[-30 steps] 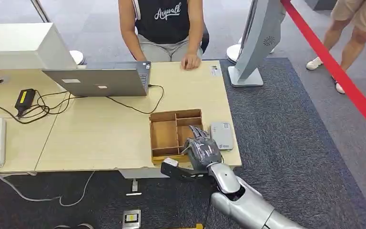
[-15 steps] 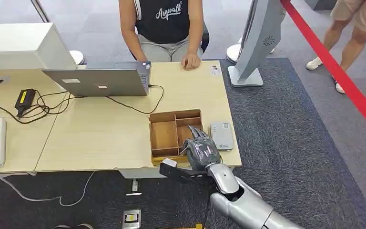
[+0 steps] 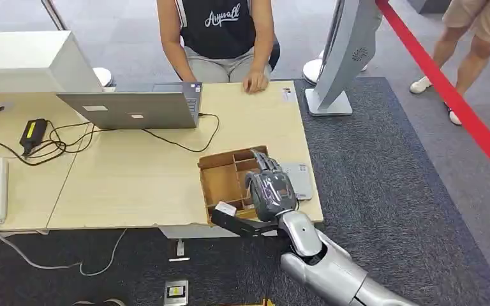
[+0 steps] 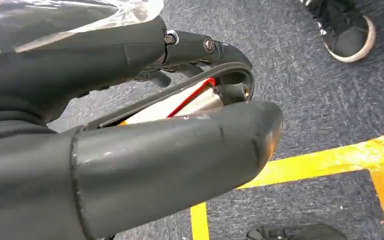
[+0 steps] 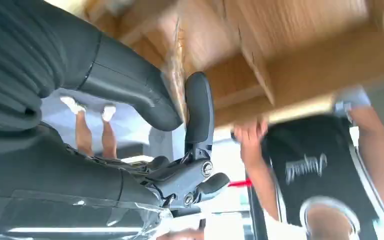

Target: Pass the card to the sensor for recognition and then transmit it.

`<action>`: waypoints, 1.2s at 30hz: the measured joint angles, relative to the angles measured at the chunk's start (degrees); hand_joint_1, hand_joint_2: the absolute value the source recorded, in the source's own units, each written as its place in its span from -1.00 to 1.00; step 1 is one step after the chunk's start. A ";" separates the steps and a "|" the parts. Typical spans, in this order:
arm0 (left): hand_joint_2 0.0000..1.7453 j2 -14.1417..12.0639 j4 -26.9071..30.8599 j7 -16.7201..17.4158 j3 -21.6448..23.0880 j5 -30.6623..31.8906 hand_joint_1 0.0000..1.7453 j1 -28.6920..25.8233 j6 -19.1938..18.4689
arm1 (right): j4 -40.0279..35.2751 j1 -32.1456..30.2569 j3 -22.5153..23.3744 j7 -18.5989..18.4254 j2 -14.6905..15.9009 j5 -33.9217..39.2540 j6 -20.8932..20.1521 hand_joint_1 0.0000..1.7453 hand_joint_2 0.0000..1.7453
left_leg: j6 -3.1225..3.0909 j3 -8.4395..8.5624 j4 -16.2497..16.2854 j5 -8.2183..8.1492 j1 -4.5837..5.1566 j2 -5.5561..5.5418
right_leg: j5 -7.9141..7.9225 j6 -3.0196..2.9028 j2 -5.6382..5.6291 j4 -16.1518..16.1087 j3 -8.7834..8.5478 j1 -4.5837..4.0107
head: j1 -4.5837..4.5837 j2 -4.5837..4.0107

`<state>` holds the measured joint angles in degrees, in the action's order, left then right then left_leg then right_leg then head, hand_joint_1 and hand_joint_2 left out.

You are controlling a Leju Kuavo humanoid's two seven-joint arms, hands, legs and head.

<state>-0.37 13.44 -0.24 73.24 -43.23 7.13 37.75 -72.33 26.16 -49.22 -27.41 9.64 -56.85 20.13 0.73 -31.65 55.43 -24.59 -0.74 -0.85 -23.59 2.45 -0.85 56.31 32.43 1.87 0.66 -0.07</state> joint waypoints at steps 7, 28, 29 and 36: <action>-1.00 -0.02 0.00 -0.02 -0.26 2.62 -1.00 -0.20 0.00 | -8.21 4.64 3.30 -2.95 3.00 -3.54 -2.25 1.00 1.00 | 0.00 0.00 0.01 0.01 0.01 -0.01 | 0.02 0.00 0.00 0.00 -0.01 0.01 | 0.00 0.00; -1.00 0.02 0.17 0.79 -2.08 7.03 -1.00 -0.15 0.00 | -3.44 17.75 2.58 4.50 2.10 7.14 -7.43 1.00 1.00 | 0.00 -0.07 0.00 0.03 -0.01 -0.03 | 0.03 0.01 0.01 0.04 0.00 0.00 | -0.02 -0.02; -1.00 0.00 0.18 0.81 -2.08 7.08 -1.00 -0.15 0.00 | -2.48 18.51 2.47 4.83 1.86 7.57 -7.48 1.00 1.00 | 0.00 -0.08 0.00 0.04 -0.01 -0.04 | 0.03 0.01 0.04 0.04 0.00 0.00 | 0.00 -0.02; -1.00 -0.07 0.24 0.90 -2.08 7.47 -1.00 -0.18 -0.02 | 3.11 21.47 1.48 5.53 0.24 7.76 -7.98 1.00 1.00 | 0.00 -0.15 0.00 0.04 -0.01 -0.09 | 0.02 0.01 0.05 0.07 0.03 0.00 | -0.02 0.00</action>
<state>-0.44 13.68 0.66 71.17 -35.76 6.95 37.73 -69.22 47.63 -47.74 -21.88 9.88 -49.09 12.15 0.73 -31.80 55.43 -24.56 -0.75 -0.94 -23.57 2.46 -0.80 56.37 32.46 1.86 0.63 -0.07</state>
